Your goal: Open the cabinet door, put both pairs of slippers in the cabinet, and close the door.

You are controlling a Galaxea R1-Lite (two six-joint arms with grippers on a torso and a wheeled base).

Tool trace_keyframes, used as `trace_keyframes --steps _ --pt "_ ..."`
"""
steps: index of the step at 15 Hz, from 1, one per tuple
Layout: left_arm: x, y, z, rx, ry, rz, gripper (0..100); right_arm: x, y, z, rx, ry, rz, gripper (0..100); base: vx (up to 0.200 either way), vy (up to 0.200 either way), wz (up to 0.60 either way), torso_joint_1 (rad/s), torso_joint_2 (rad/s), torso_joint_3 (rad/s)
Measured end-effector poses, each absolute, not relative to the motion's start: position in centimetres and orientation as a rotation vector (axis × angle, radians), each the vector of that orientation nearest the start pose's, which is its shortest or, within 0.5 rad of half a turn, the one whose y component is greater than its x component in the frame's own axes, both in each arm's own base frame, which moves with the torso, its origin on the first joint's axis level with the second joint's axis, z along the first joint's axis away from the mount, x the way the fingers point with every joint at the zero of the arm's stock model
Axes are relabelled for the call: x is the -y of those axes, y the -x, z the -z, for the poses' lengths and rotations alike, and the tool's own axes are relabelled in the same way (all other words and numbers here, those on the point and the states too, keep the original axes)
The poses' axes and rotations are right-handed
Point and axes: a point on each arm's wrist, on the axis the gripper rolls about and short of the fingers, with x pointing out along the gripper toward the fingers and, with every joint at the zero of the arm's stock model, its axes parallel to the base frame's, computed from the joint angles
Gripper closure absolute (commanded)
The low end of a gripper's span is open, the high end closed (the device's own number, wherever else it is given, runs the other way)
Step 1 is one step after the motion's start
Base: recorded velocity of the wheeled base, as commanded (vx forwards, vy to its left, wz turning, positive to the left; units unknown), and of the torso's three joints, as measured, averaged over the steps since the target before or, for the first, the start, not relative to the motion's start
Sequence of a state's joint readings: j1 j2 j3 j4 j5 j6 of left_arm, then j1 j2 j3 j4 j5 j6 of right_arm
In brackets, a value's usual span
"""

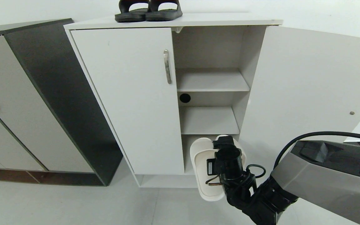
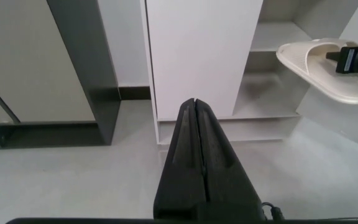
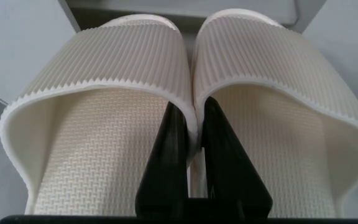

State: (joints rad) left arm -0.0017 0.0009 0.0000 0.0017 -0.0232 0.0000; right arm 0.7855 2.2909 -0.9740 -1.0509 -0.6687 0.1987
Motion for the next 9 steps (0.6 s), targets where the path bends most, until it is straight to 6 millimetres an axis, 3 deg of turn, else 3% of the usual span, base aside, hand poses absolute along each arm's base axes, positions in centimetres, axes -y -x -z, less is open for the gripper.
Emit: trace_keyframes --steps 5,9 --pt "0.0 2.3 -7.5 -0.003 0.0 0.025 100 -28.0 -29.9 -4.9 -0.198 -0.028 -0.096 100 0.0 0.0 0.0 0.002 0.0 -0.18" --pt "0.0 2.3 -7.5 -0.003 0.0 0.025 100 -28.1 -29.5 -6.5 -0.037 -0.045 -0.121 100 0.0 0.0 0.0 0.0 0.0 0.0"
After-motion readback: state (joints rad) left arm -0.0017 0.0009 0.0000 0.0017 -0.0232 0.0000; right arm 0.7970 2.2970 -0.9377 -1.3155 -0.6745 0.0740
